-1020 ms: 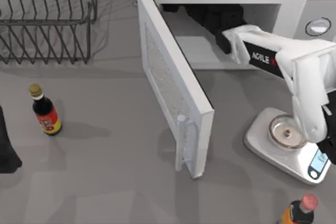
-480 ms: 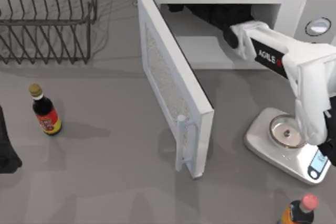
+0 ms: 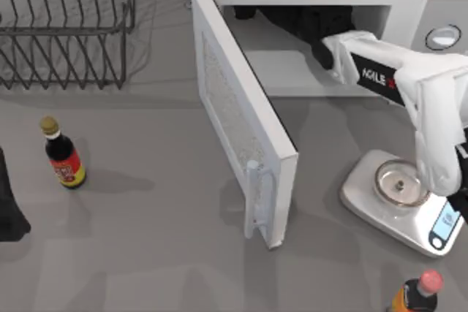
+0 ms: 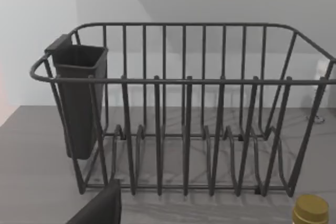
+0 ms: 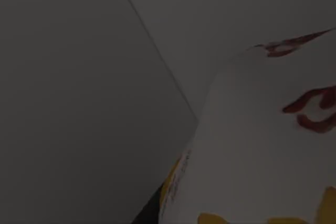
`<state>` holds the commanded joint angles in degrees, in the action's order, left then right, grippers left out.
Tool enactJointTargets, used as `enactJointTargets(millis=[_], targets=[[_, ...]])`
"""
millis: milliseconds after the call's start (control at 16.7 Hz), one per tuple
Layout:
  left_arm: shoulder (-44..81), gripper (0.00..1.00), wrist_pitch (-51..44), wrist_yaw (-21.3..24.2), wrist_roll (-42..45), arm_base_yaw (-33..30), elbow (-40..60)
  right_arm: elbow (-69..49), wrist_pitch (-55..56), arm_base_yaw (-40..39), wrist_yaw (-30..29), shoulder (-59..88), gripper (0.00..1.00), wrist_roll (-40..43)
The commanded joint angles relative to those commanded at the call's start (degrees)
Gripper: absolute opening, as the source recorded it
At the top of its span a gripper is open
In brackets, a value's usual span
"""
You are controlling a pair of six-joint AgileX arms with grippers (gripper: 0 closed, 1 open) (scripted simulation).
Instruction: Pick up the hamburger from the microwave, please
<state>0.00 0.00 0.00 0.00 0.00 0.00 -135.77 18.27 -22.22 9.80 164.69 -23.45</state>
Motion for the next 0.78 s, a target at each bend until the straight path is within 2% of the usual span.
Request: enactJointTargets(millis=[540,780], targets=[[0.00,1.00,0.00,0.00,0.00,0.00,0.00,44.61,-3.02,-9.95,-29.93,-36.04,0.00,4.75],[0.00,1.00,0.00,0.00,0.00,0.00,0.00,59.60,-4.16,-13.70,-41.20,-49.50,0.00,6.54]])
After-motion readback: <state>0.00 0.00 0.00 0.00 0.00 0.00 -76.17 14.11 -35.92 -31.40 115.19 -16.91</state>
